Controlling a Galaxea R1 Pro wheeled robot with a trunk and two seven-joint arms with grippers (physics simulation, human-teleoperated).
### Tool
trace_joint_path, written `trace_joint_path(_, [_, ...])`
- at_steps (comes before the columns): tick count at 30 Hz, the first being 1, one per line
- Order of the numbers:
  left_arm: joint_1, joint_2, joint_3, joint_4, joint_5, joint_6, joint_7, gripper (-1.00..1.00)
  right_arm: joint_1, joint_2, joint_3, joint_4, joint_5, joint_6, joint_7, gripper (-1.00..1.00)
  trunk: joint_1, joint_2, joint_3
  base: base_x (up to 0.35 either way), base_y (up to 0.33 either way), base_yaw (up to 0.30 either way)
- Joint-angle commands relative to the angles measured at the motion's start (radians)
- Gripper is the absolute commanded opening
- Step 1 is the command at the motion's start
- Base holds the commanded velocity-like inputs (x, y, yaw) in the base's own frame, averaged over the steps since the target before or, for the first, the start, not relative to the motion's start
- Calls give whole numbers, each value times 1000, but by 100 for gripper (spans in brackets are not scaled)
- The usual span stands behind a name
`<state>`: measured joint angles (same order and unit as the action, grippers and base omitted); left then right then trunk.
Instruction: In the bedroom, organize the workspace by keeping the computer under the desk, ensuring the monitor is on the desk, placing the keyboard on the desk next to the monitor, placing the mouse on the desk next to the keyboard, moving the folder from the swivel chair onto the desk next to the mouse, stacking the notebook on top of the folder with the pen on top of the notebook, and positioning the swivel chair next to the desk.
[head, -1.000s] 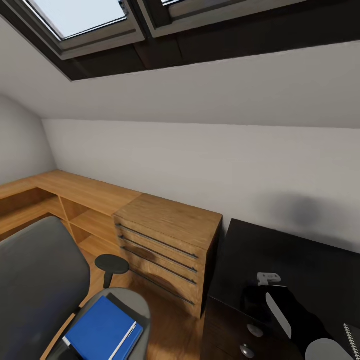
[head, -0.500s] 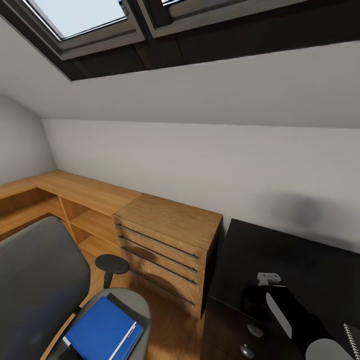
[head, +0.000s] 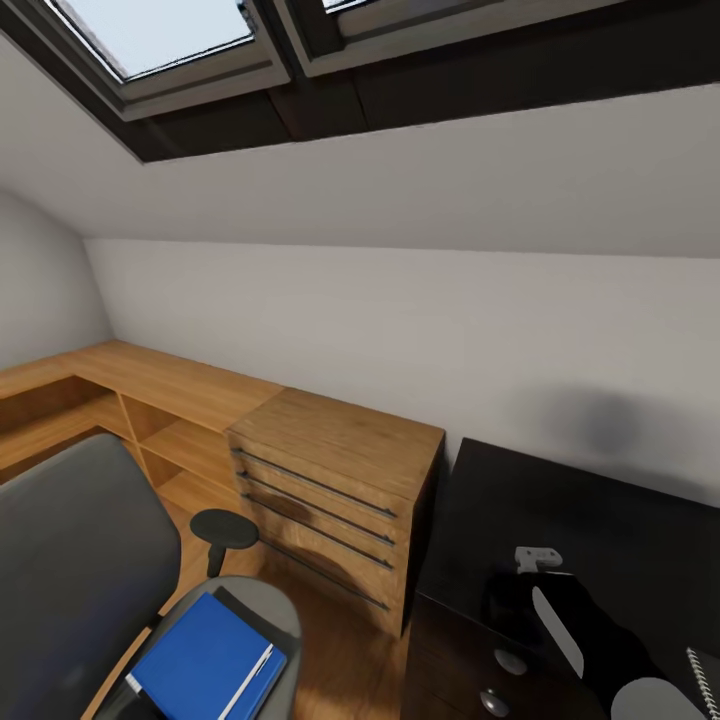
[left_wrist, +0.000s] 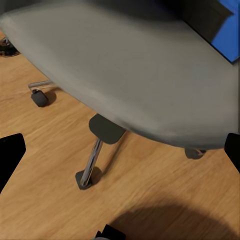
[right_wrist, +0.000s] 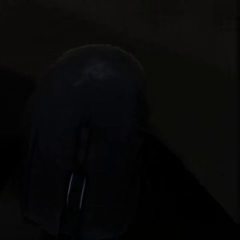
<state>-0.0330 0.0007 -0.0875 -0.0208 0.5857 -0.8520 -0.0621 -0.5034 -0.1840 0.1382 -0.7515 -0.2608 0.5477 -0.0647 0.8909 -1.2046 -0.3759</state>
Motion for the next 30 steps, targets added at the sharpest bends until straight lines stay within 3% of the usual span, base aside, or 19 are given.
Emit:
trace_joint_path(1, [-1, 0, -8, 1, 11, -3, -5, 100, 0, -1, 6, 1, -8, 9, -6, -100, -4, 7, 2, 0, 0, 0])
trace_joint_path(30, [-1, 2, -8, 1, 11, -1, -2, 100, 0, 0, 7, -5, -9, 17, -6, -100, -115, 210, 93, -16, 0, 0])
